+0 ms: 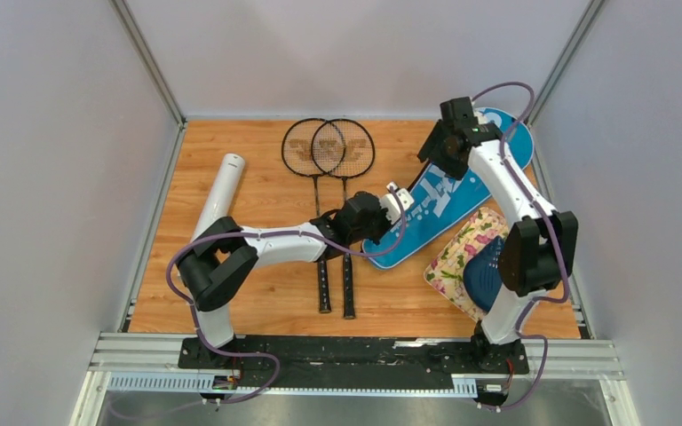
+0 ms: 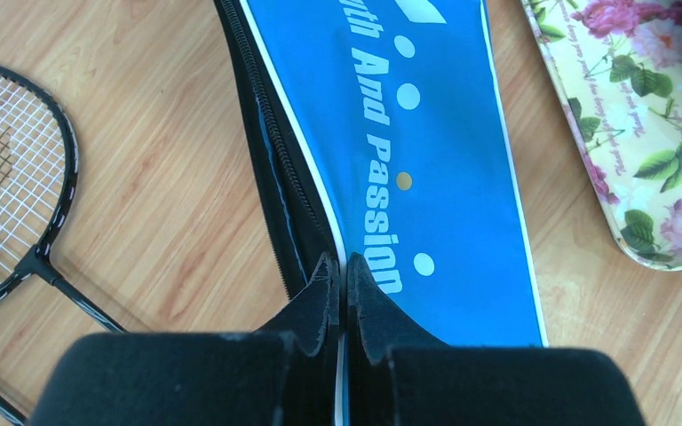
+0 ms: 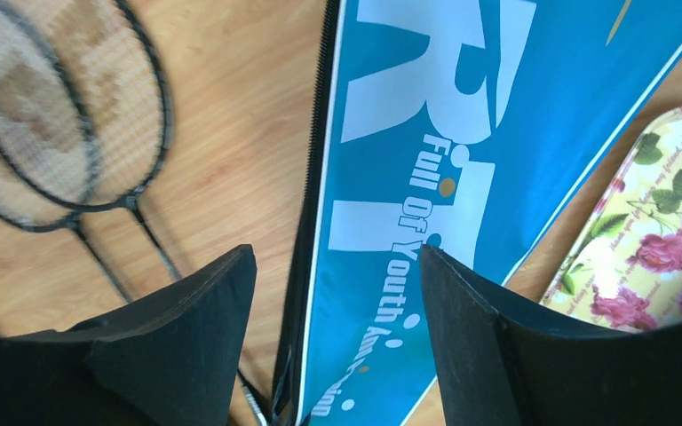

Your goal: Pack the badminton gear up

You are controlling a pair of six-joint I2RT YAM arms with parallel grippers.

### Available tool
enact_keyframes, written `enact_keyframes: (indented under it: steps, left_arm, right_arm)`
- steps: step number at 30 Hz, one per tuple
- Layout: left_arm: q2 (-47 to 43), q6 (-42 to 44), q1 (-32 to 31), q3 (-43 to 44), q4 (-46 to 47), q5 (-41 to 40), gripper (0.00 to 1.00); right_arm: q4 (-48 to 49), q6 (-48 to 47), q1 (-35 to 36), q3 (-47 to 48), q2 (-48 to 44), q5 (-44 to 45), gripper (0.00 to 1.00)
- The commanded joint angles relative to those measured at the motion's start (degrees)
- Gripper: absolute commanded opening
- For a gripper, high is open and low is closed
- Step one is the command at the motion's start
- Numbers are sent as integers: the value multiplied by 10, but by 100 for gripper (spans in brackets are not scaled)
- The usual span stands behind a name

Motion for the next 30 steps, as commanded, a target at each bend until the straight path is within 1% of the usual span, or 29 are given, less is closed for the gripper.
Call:
enact_keyframes:
  steps: [1, 4, 7, 10, 11, 15, 16, 19, 22, 26, 30]
  left_arm:
    - [-24, 45, -22, -10, 47, -28, 0]
    - [-25, 51, -26, -14, 47, -34, 0]
    - [-26, 52, -28, -17, 49, -36, 0]
    - [-27, 51, -29, -18, 49, -35, 0]
    - [-27, 50, -30, -19, 51, -36, 0]
    - [-26, 57, -37, -16, 51, -38, 0]
    - [-25, 57, -37, -16, 52, -39, 0]
    - [-25, 58, -39, -15, 51, -35, 0]
    - [-26, 58, -41, -16, 49, -35, 0]
    - [-25, 61, -43, -17, 49, -35, 0]
    - [-25, 62, -44, -15, 49, -35, 0]
  right_arm:
    - [-43, -18, 26, 35, 46, 84, 70]
    - [-63, -25, 43, 56, 77, 115, 69]
    - [-71, -26, 52, 48, 86, 139, 65]
    - [-41, -25, 57, 9, 78, 139, 61]
    - [-35, -21, 57, 4, 78, 139, 57]
    - [-27, -17, 57, -2, 88, 134, 52]
    - [-26, -17, 59, -2, 90, 133, 52]
    - [-18, -24, 57, 1, 95, 125, 59]
    - [-25, -27, 57, 9, 96, 118, 63]
    - [-13, -33, 63, 4, 89, 116, 65]
    - [-11, -38, 64, 12, 103, 116, 66]
